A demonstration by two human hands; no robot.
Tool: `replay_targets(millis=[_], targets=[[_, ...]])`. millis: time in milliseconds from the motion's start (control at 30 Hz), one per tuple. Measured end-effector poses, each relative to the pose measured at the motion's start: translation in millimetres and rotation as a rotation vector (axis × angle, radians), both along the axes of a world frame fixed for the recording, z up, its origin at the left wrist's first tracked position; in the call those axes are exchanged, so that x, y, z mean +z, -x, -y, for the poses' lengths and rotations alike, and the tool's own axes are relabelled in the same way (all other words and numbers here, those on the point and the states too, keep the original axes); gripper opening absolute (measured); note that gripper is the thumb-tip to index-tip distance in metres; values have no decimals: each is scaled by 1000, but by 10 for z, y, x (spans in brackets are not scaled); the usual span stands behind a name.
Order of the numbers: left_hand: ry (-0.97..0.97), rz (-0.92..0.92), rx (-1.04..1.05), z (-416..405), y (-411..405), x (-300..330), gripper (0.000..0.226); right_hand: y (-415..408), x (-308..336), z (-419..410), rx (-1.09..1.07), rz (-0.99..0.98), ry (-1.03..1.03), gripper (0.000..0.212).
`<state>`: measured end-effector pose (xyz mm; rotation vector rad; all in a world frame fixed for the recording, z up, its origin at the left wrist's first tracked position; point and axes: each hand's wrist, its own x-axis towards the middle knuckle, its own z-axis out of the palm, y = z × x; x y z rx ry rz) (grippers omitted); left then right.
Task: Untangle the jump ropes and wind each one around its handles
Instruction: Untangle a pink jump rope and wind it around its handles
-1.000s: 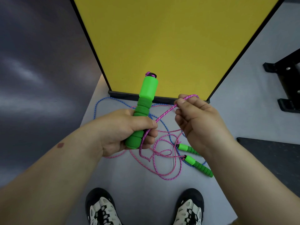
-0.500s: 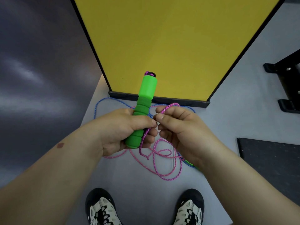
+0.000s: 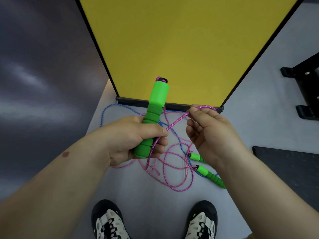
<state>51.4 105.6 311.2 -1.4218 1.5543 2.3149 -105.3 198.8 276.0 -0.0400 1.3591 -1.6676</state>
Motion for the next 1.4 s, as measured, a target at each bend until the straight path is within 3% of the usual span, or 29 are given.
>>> replay_targets(millis=[300, 433, 733, 867, 1133, 1400], targets=[[5, -5, 6, -1, 4, 2, 8, -227, 29, -49, 400, -99, 59, 14], [8, 5, 9, -6, 2, 1, 8, -219, 26, -45, 345, -119, 42, 12], [-1, -3, -4, -1, -1, 10, 8, -19, 16, -5, -8, -51, 6, 2], [2, -11, -12, -7, 4, 11, 7, -58, -5, -9, 36, -22, -2, 6], [10, -15, -6, -8, 9, 3, 7, -249, 44, -49, 372, -59, 31, 9], [5, -9, -2, -9, 10, 0, 9, -74, 48, -13, 96, -72, 16, 6]])
